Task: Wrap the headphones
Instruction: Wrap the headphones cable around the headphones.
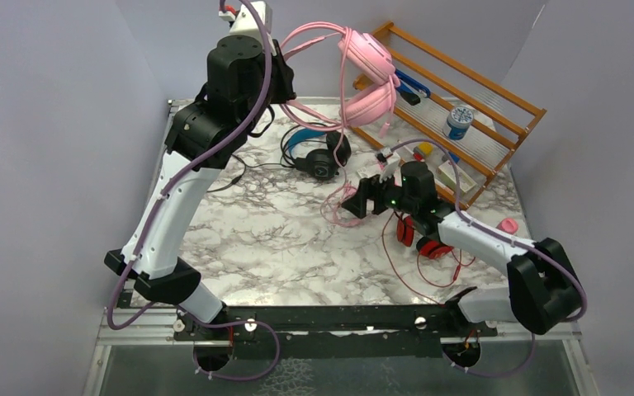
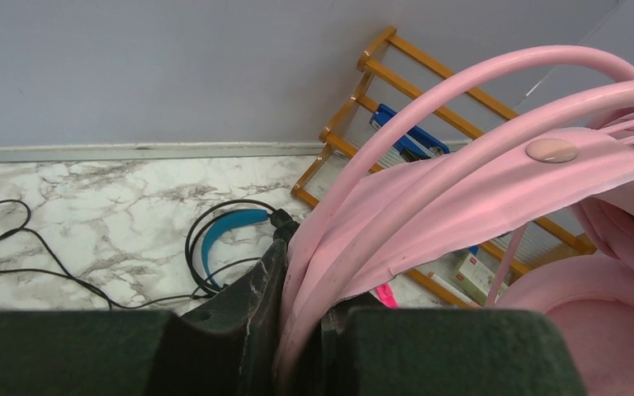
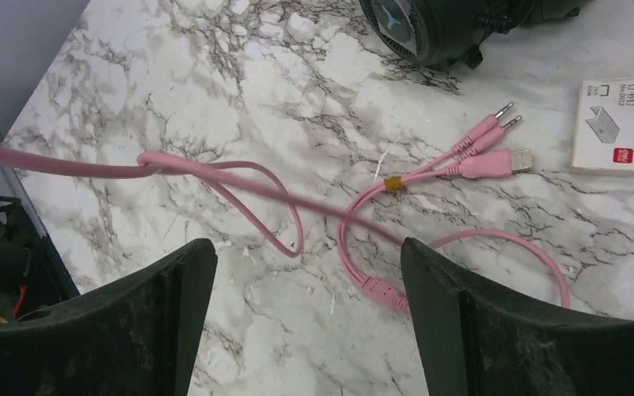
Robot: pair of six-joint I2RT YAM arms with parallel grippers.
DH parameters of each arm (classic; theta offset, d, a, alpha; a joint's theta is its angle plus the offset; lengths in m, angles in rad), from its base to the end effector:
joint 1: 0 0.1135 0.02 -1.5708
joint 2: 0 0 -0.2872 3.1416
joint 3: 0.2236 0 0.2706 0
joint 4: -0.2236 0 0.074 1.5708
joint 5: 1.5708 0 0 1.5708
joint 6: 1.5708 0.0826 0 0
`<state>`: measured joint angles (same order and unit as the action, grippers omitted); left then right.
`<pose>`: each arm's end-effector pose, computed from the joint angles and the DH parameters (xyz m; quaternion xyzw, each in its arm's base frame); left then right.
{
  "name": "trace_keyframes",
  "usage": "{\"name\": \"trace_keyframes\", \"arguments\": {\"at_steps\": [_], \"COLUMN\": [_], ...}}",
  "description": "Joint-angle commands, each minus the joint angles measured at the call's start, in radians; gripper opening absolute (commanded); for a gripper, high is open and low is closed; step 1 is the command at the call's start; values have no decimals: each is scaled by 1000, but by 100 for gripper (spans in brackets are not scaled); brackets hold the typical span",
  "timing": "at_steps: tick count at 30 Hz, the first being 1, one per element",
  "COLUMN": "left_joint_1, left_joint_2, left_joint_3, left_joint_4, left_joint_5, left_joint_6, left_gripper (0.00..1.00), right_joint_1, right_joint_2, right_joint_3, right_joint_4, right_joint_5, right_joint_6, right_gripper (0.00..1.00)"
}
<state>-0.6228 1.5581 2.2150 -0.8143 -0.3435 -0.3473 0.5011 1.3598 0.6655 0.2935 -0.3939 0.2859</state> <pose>0.2912 -0.1749 0.5855 -0.0070 0.7575 -0.1833 0.6266 0.2824 0.1908 0.2130 -0.1952 0.8013 0.3583 0.4376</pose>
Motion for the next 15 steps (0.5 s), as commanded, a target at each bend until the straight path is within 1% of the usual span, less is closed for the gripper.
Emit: {"name": "trace_keyframes", "arguments": {"at_steps": [1,3,4,7,10,11,12,13,14,15], "left_joint_1": [10,16,19,21,24,26,29,34,41,48], "left_joint_2": [-2,-2,-5,-16,-28,-30,-31,-30,-28,-29], "left_joint_3": [30,32,31,24,23,25,28,36,43,51], "left_joint_4": [65,57,53,51,43,40,39,36,35,35], "left_joint_5": [19,35,40,56,57,53,48,40,32,16], "left_joint_6": [-55,-58,-63,-78,-81,-81,-78,-75,-72,-72], "left_gripper": [0,0,0,0,0,0,0,0,0,0], "right_joint_1": [-1,-6,-8,-8,-8,-9,-9,-9,-10,-11], "right_joint_2": [-73,-56,-28,74,135,149,161,166,164,158], "right_joint_3": [54,81,106,133,135,146,161,172,166,147], "right_joint_4": [-268,-241,-220,-57,110,130,139,138,136,140], "right_joint_5": [51,70,48,-95,-122,-125,-123,-105,-63,-5], "right_joint_6": [-60,-101,-125,-242,-239,-229,-194,-165,-130,-79], "right_gripper": [89,90,90,86,83,78,70,54,29,12]}}
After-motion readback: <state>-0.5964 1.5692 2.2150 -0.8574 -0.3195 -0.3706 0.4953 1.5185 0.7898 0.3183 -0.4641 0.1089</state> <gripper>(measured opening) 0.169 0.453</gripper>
